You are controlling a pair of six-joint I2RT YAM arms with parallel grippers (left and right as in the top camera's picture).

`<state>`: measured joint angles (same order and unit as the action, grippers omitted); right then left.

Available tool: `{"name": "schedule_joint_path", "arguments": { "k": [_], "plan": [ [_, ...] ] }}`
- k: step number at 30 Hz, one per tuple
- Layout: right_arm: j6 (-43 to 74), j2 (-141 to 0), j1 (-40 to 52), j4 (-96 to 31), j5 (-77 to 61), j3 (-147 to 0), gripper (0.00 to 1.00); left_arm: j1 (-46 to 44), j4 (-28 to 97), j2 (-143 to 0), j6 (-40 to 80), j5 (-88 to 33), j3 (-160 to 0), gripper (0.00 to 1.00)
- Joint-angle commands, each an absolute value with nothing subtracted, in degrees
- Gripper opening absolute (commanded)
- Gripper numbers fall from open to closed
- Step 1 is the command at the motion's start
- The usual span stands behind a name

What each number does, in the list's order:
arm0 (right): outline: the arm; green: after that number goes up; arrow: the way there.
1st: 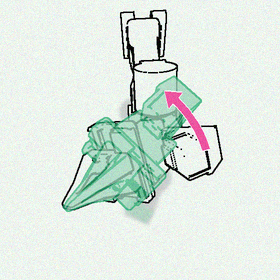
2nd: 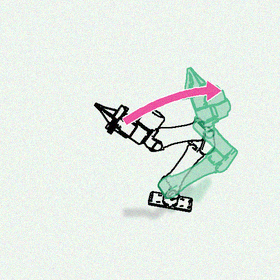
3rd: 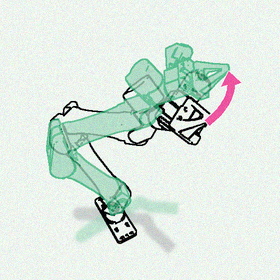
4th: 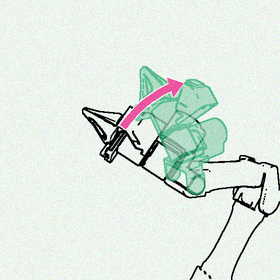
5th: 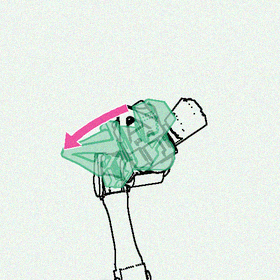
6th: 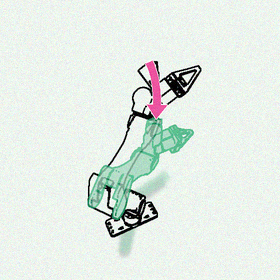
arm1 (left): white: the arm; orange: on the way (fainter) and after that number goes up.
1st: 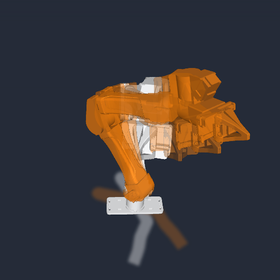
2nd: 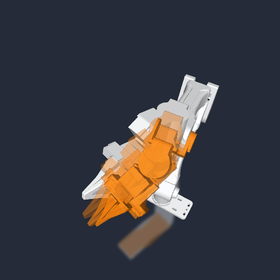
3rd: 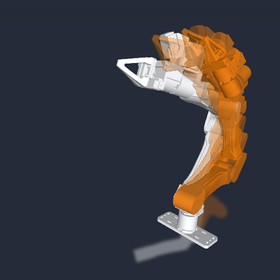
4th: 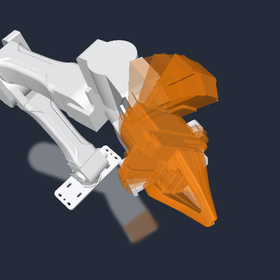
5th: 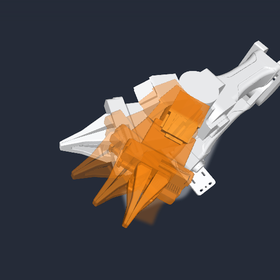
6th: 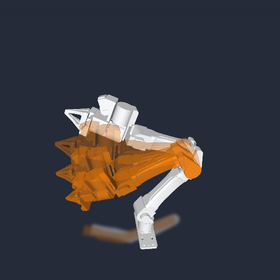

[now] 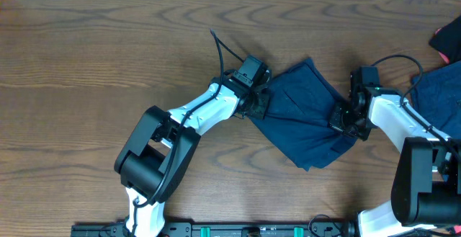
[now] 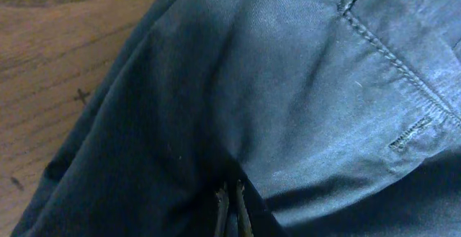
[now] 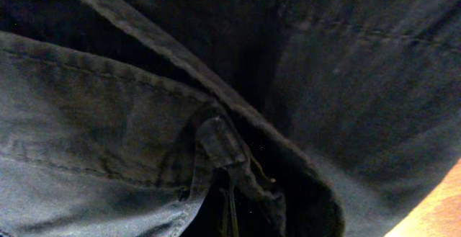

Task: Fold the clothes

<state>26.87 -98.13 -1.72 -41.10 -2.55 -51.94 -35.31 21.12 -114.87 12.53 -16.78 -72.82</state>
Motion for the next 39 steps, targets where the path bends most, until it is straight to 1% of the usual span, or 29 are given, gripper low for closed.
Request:
{"name": "schedule_joint_path", "arguments": {
  "k": [1, 6, 10, 11, 13, 14, 15, 16, 18, 21, 23, 25, 29, 31, 32, 35, 39],
  "plan": [
    [26.0, -100.4, -2.7, -42.5, 0.8, -49.4, 0.01, -33.8, 22.0, -115.5, 11.2, -15.3, -73.0, 0.1],
    [15.9, -98.0, -2.7, -45.1, -11.4, -53.1, 0.01, -30.1, 24.5, -109.8, 11.2, -15.4, -73.1, 0.14],
    [8.0, -92.4, -2.6, -46.2, -23.9, -57.0, 0.01, -28.3, 27.2, -103.2, 11.2, -15.9, -73.1, 0.17],
    [7.4, -90.7, -2.5, -45.5, -26.7, -57.7, 0.01, -28.3, 28.0, -101.5, 11.2, -16.1, -73.1, 0.23],
    [7.4, -88.1, -2.2, -43.1, -29.2, -58.2, 0.01, -28.7, 29.1, -99.7, 11.2, -16.0, -73.1, 0.3],
    [8.3, -86.8, -1.9, -41.4, -29.4, -58.2, 0.01, -28.9, 29.3, -99.1, 11.2, -15.9, -73.1, 0.38],
    [9.3, -86.2, -1.7, -40.6, -28.6, -58.2, 0.01, -28.9, 29.3, -99.1, 11.2, -15.5, -73.1, 0.43],
    [10.7, -86.0, -1.4, -40.1, -27.4, -58.2, 0.01, -28.9, 29.1, -99.1, 11.1, -14.8, -73.1, 0.45],
    [15.2, -86.5, -0.8, -41.1, -24.1, -58.1, 0.01, -28.9, 29.1, -100.0, 11.0, -10.9, -73.1, 0.46],
    [21.8, -88.5, 0.1, -47.0, -19.3, -57.6, 0.01, -28.9, 29.0, -102.6, 10.0, -5.7, -73.1, 0.46],
    [26.0, -90.2, 0.5, -50.9, -13.4, -56.8, 0.01, -28.9, 29.1, -104.4, 9.8, -5.3, -73.1, 0.46],
    [29.4, -92.4, 0.4, -51.5, -7.7, -55.3, 0.01, -28.9, 29.1, -106.1, 9.4, -5.3, -73.1, 0.46],
    [33.0, -97.6, -1.2, -48.4, 0.1, -52.8, 0.01, -28.9, 29.7, -107.5, 9.5, -5.3, -73.1, 0.45],
    [33.0, -100.5, -3.0, -45.9, 2.9, -52.9, 0.05, -28.9, 29.7, -107.4, 9.5, -5.3, -73.1, 0.45],
    [32.5, -101.8, -4.4, -44.2, 3.0, -53.3, 0.04, -28.9, 29.6, -107.4, 9.5, -5.3, -73.1, 0.45],
    [29.2, -104.2, -8.1, -35.5, -0.5, -54.3, 0.02, -28.9, 29.6, -107.4, 9.5, -5.6, -73.1, 0.46],
    [26.0, -104.7, -9.2, -24.3, -8.1, -54.3, 0.02, -28.9, 29.3, -107.4, 9.5, -5.5, -73.1, 0.46]
  ]
}}
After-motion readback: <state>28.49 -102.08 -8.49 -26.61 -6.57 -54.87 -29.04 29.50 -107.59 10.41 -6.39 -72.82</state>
